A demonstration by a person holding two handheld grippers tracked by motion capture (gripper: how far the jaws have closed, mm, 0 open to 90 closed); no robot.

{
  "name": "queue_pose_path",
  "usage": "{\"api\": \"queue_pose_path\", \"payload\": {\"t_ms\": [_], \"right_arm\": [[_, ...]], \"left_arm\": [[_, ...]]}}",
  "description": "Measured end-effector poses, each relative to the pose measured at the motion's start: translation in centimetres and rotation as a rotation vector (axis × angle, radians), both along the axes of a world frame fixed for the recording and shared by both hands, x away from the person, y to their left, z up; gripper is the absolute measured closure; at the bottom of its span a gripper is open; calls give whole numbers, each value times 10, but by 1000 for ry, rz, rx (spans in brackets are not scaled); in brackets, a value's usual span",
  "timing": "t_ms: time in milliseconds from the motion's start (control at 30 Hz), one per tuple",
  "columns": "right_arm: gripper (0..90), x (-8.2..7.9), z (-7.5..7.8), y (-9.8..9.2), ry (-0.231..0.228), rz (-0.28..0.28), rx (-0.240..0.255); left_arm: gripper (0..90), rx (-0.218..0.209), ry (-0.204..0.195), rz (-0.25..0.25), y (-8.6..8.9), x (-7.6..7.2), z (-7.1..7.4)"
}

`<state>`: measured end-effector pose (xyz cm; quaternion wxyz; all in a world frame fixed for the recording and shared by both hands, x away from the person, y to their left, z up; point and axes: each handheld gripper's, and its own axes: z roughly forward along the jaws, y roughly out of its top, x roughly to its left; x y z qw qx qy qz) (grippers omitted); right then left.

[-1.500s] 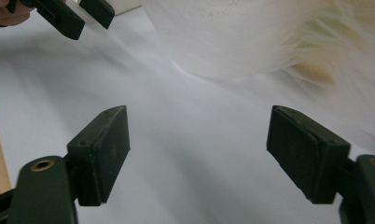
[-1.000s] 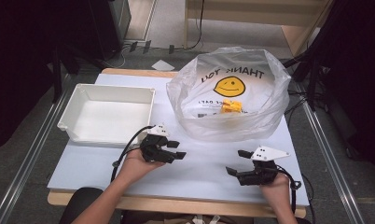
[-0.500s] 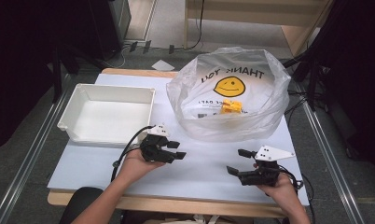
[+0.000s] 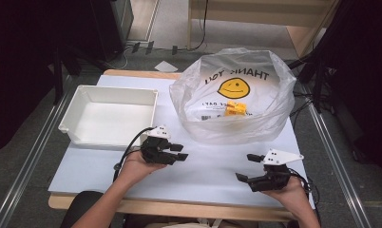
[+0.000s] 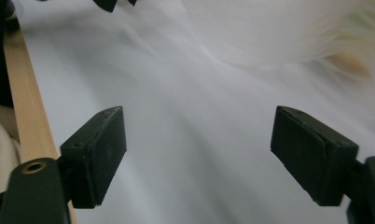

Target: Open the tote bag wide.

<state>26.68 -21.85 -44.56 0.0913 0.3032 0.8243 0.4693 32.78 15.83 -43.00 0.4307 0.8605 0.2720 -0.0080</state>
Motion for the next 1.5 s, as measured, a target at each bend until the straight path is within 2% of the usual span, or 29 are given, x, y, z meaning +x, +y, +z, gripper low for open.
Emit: {"api": "queue_pose_path", "payload": {"t_ms": [67,133,200,267,333,433,467,500,533,567,633,667,700,733,800,900,967,1033,1200,1300,1433,1500], "right_arm": [[232,0,0,-1,1,-2,-16],[270,1,-1,-4,11,-1,-9],[312,2,0,-8,20,-13,2],[349,3,1,-12,30,-31,16],[389,5,5,-19,46,-50,47],[435,5,11,-28,55,-67,65],[442,5,14,-33,60,-76,72],[456,5,21,-42,48,-85,72],[456,5,21,-42,48,-85,72],[462,4,25,-46,27,-92,65],[537,4,33,-53,9,-93,78],[545,5,37,-57,-7,-85,82],[553,7,44,-65,-23,-104,79],[553,7,44,-65,-23,-104,79],[580,12,51,-74,4,-123,69],[656,19,59,-87,33,-111,87],[720,25,68,-98,10,-140,82],[731,27,71,-101,6,-152,83],[772,42,92,-114,-3,-212,88],[794,55,107,-121,-19,-238,85],[820,69,121,-127,-22,-243,92],[827,79,128,-129,-20,-236,95]], "left_arm": [[600,-23,0,-12,0,-1,1],[610,-21,4,-16,0,-1,4],[593,18,15,-7,-2,-1,8],[569,29,34,-4,-3,1,13],[561,7,55,5,1,3,21],[606,-12,48,6,8,1,31],[622,-8,33,3,11,0,35],[680,2,18,0,13,-1,39],[680,5,4,2,16,-1,43],[706,-10,-7,1,20,0,48],[749,-35,4,7,25,2,53],[761,-43,5,12,27,4,57],[778,-39,2,18,29,6,62],[779,-39,2,18,29,6,62],[779,-36,-8,21,31,8,69],[778,-37,-26,32,34,11,79],[778,-31,-43,36,35,14,88],[778,-32,-46,40,36,16,93],[775,-51,-54,49,42,24,107],[777,-43,-65,54,45,27,115],[801,-65,-77,39,47,30,126],[806,-50,-89,34,46,30,134]]}}
